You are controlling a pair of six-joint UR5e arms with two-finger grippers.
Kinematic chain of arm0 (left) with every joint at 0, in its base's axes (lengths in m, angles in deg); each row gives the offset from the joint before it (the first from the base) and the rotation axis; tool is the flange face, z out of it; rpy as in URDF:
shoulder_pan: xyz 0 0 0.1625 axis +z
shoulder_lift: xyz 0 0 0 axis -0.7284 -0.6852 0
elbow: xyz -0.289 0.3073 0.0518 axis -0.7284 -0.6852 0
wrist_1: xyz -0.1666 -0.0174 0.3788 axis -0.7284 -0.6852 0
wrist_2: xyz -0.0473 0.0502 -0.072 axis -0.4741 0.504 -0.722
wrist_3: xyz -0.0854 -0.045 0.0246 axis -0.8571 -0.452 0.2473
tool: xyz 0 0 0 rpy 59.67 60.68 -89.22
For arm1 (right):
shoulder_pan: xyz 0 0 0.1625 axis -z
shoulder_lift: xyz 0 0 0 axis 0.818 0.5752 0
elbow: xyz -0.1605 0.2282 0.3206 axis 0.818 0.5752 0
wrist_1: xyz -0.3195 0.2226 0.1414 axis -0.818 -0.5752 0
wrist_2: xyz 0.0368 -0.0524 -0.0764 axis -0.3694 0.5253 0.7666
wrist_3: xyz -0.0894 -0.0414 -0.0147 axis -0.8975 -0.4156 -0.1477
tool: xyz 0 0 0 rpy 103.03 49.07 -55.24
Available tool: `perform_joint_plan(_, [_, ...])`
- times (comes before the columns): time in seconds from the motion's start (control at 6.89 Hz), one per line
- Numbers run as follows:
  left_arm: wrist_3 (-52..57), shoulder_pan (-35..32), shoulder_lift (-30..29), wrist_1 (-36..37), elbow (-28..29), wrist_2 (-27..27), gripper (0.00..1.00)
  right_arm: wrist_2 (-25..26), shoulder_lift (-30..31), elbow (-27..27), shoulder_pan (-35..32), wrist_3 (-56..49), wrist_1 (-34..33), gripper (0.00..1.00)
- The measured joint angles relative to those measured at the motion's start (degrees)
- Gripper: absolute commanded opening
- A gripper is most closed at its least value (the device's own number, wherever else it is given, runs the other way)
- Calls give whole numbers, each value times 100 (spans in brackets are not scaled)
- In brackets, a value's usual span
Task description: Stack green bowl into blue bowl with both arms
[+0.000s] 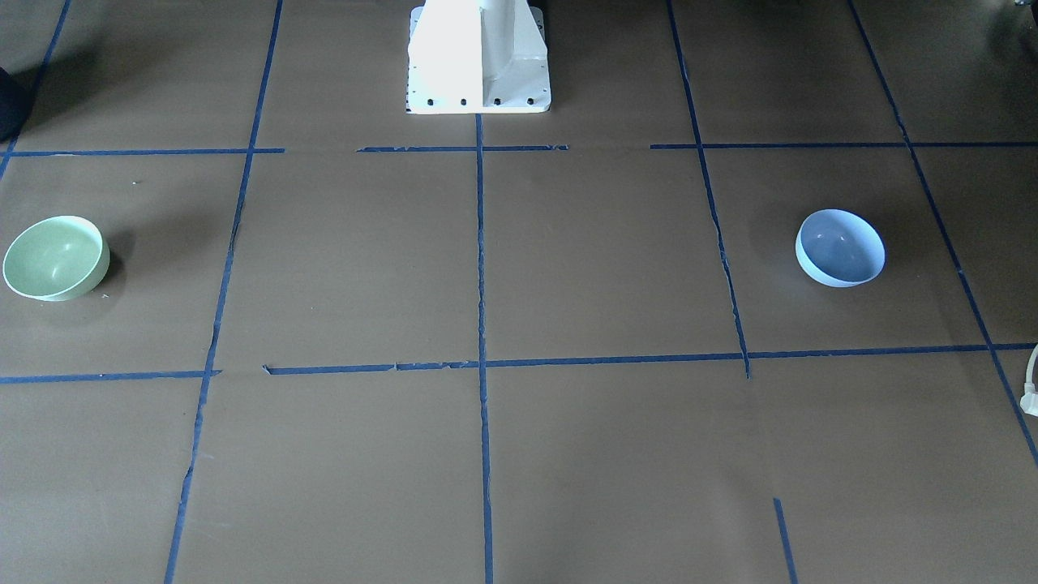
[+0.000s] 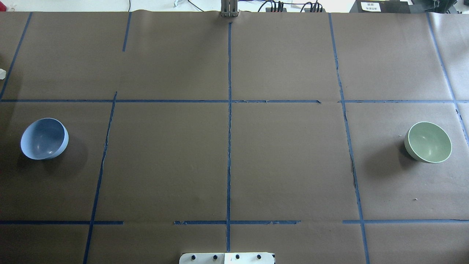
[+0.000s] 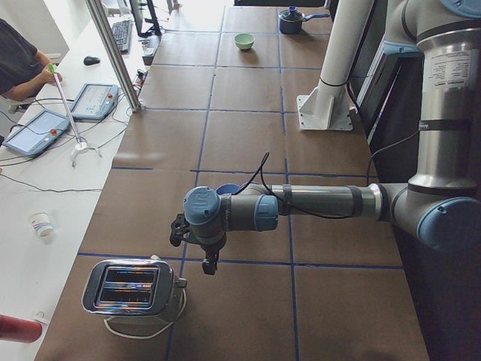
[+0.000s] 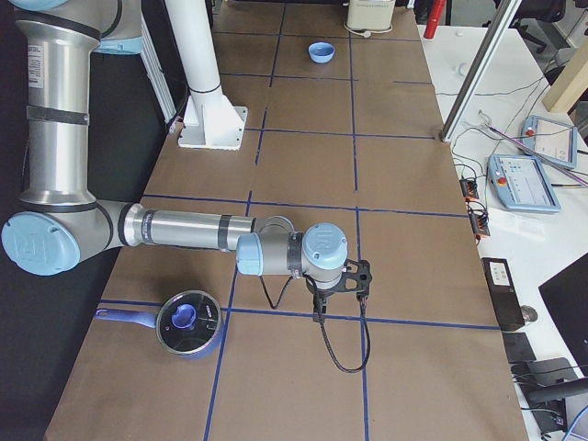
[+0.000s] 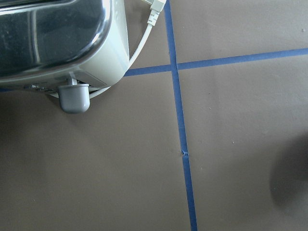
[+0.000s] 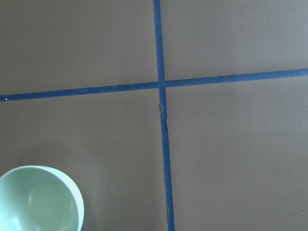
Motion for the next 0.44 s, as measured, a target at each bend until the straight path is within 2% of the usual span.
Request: perform_joint_plan(0.44, [-18,24,-109,5,-55,-13,100,-10,-11,3,0,0,-4,100])
